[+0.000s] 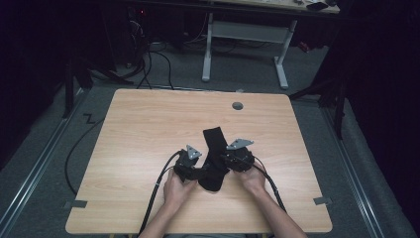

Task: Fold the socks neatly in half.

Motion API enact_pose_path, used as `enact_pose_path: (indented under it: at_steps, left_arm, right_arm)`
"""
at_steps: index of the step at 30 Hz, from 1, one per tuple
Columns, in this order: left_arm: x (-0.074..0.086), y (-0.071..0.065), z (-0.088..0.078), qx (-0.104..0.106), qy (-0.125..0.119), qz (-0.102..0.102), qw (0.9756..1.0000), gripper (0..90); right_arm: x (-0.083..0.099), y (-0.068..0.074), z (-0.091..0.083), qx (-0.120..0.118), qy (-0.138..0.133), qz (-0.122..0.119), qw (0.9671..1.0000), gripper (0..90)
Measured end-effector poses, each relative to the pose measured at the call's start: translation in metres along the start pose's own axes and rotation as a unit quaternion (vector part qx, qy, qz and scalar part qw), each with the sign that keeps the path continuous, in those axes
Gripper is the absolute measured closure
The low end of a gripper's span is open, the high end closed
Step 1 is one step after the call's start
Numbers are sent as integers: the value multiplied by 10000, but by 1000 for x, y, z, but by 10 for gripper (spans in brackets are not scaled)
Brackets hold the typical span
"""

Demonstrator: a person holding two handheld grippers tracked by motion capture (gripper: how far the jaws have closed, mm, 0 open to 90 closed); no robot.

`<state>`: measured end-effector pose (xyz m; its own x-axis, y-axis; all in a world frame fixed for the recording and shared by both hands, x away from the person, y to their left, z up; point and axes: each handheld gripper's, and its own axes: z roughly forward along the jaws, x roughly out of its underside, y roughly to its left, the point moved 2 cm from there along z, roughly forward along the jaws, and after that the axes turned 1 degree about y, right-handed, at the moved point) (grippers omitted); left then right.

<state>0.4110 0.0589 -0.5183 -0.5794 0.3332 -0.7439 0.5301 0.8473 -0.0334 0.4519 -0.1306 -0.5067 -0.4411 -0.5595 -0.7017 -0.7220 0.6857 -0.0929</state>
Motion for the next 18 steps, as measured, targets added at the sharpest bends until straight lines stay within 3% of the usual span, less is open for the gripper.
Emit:
enact_pose_path:
  at_steps: [5, 8, 11, 15, 18]
  left_arm:
    - [0, 0, 0, 7, -4, -1, 10000, 361]
    - [0, -1, 1, 6, -7, 0, 10000, 361]
    - [0, 0, 1, 10, -5, 4, 10000, 361]
    - [0, -1, 1, 8, 0, 3, 10000, 362]
    - [0, -1, 1, -4, -6, -2, 10000, 361]
  right_arm:
    - [-1, -2, -17, -147, -218, 147, 9995, 688]
    - [-6, -8, -27, -187, -457, 402, 9980, 722]
    - [-8, -17, -31, -52, -555, 661, 9963, 772]
    - [-5, -26, -21, 17, -379, 1002, 9942, 802]
    - [-3, -25, -12, 17, -198, 1051, 9943, 796]
